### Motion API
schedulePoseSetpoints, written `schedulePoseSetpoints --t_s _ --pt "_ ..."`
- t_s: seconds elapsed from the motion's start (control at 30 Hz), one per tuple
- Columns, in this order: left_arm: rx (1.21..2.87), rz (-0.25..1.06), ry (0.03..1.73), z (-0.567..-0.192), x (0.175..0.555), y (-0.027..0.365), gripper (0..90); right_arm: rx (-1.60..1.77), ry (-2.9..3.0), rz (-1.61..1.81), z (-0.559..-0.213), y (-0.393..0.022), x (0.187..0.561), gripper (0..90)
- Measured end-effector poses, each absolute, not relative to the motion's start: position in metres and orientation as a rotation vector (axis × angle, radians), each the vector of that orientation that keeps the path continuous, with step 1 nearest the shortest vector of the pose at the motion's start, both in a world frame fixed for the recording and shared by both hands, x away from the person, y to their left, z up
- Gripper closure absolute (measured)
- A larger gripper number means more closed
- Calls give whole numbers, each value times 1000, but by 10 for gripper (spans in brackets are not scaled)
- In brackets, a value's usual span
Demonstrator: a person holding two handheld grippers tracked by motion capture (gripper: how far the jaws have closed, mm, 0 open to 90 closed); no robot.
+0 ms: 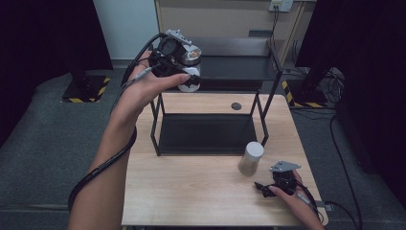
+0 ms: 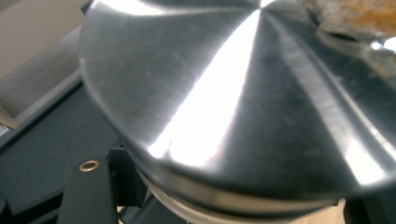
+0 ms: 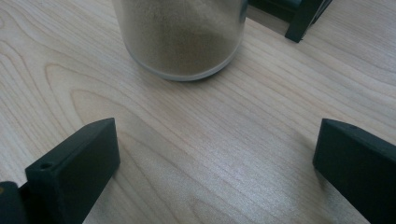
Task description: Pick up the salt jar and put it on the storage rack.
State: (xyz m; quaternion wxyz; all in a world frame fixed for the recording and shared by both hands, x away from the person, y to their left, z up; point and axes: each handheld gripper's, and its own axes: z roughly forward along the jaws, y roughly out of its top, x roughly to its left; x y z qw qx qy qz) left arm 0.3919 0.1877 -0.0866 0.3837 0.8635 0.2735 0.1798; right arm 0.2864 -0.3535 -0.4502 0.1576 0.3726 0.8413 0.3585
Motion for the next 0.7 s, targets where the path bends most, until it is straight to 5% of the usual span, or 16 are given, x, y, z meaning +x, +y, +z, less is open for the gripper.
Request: schedulePoseSetpoints --t_s 0.7 --pt "2158 528 753 -86 423 186 295 1066 2407 1026 -450 -354 286 14"
